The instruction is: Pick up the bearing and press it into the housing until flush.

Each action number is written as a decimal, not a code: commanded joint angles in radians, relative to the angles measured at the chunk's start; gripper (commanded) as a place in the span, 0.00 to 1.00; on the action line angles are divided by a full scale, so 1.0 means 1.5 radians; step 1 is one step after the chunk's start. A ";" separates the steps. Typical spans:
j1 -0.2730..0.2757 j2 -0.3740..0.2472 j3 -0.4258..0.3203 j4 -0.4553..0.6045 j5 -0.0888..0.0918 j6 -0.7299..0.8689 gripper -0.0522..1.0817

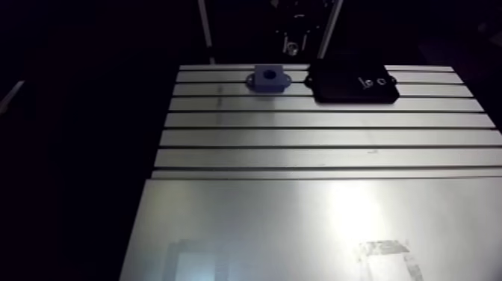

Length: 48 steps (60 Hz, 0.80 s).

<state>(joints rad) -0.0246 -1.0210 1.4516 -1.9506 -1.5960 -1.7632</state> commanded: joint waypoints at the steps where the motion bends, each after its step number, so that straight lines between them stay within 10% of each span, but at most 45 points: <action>1: 0.012 0.028 -0.001 -0.003 0.004 0.015 0.71; 48: 0.029 0.076 -0.025 -0.040 0.005 0.015 0.72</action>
<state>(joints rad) 0.0165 -0.9143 1.4163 -1.9977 -1.5895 -1.7398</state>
